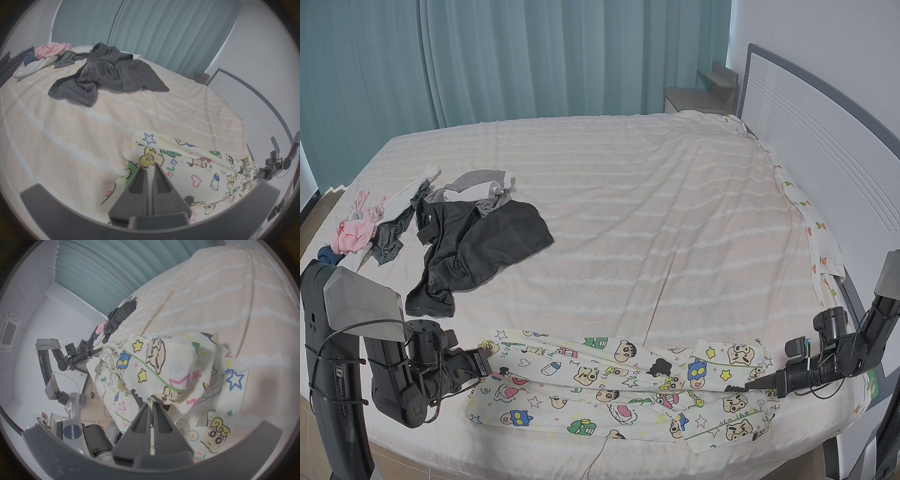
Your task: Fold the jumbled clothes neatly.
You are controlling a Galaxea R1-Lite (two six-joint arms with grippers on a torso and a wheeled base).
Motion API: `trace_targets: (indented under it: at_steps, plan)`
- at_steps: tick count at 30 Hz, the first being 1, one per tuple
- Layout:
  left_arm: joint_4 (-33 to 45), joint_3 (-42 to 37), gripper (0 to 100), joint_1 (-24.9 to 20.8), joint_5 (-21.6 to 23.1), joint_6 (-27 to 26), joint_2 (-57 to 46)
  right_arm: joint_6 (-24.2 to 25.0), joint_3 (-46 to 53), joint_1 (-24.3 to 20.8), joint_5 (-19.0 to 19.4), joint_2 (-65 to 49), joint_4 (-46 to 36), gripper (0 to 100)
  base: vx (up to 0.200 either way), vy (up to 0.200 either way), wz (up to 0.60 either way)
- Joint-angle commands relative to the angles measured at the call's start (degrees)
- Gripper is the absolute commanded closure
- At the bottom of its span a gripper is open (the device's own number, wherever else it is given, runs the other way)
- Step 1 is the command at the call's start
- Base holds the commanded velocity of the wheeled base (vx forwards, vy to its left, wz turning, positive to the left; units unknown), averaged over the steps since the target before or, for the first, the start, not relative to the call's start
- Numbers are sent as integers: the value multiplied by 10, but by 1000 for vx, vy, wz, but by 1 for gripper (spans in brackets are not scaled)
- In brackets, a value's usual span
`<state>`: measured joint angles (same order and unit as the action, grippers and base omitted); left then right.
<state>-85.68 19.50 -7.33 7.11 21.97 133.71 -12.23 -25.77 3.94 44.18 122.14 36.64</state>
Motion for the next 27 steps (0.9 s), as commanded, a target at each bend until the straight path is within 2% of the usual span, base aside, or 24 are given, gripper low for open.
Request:
trace_targets:
  at_steps: [1,20,21,22,23,27]
  plan:
    - [0,-9,100,-1,1,0,23,-2,2,0,-11,18,0,100,0,0,0]
    - [-2,-12,100,-1,-3,-1,33,-6,5,-5,-16,29,-2,100,0,0,0]
    - [-2,-13,0,-2,-3,-1,33,-7,5,-5,-16,29,-3,100,0,0,0]
    - [-2,-12,0,-1,-3,0,33,-7,5,-6,-16,29,-2,100,0,0,0]
    - [-2,-12,0,-1,-3,0,33,-7,5,-6,-16,29,-2,0,0,0,0]
    - [-7,-14,0,-2,-6,4,33,-5,5,-4,-16,23,0,0,0,0,0]
